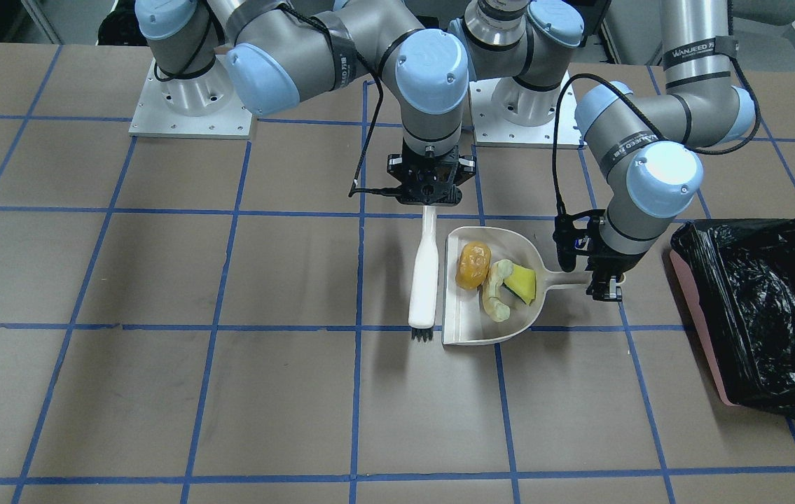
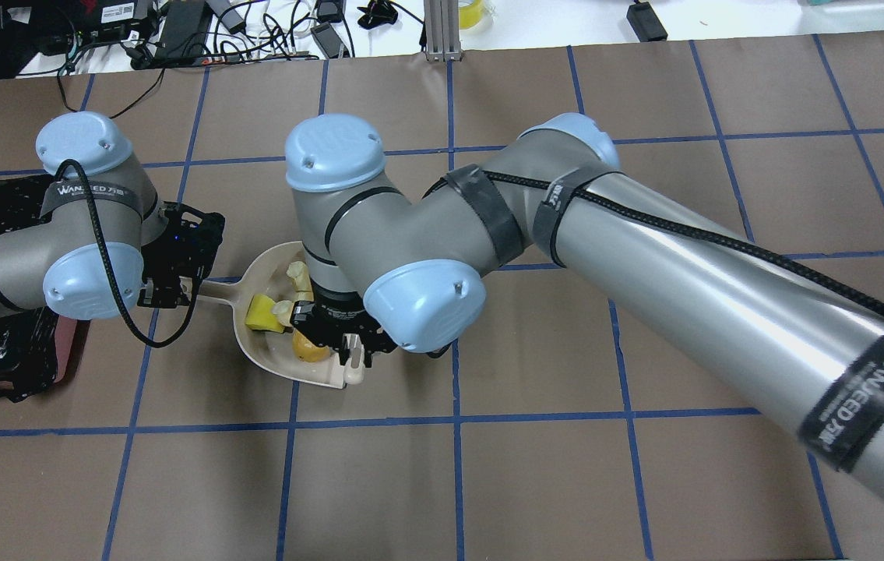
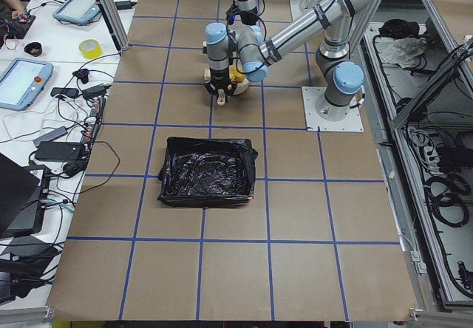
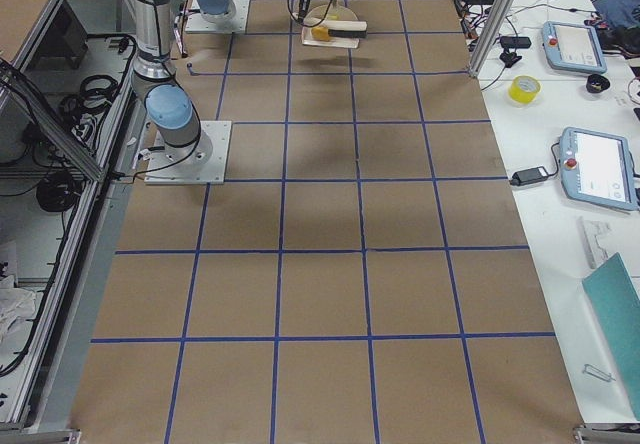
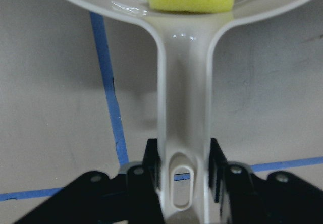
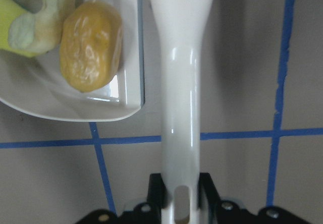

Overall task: Sweep and dump trash into bin
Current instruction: 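Sweep the potato into the dustpan with the right-held brush, then return the brush with the right gripper while the left gripper lifts the dustpan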

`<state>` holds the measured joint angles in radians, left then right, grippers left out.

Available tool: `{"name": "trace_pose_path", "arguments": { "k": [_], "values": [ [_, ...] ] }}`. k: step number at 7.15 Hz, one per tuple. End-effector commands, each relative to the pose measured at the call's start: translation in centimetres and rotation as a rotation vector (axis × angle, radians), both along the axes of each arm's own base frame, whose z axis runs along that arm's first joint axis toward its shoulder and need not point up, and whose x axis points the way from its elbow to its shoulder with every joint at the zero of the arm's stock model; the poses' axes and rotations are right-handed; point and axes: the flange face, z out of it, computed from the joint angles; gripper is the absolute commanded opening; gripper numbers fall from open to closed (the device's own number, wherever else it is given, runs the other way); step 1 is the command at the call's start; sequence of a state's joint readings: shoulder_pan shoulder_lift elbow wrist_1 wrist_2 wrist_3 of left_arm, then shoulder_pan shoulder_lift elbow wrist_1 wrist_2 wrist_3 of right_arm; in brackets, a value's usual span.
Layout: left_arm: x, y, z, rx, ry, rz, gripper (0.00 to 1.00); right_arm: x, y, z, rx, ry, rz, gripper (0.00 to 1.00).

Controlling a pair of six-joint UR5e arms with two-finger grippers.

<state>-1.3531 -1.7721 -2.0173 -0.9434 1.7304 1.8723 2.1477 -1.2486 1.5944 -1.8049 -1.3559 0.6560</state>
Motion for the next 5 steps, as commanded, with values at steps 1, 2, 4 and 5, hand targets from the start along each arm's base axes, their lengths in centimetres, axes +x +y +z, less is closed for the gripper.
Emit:
{"name": "trace_pose_path", "arguments": {
  "k": [1,2,4,5],
  "values": [
    [0.0,0.0,-0.1,0.001,0.000,0.003,0.05,-7.3,-4.6,1.8,-0.048,0.075,0.003,0.00],
    [0.0,0.0,0.0,-0.001,0.000,0.001,0.05,-13.1,-8.1,2.0,-0.029,0.083,-0.015,0.00],
    [0.9,-0.1,0.1,-0.008,0.014,0.020,0.04,-25.4,-13.7,2.4,-0.015,0.063,-0.099,0.00],
    [1.1,-0.2,0.1,-0.012,0.022,0.026,0.02,-30.7,-14.7,2.1,0.012,0.077,-0.056,0.00]
  ]
}}
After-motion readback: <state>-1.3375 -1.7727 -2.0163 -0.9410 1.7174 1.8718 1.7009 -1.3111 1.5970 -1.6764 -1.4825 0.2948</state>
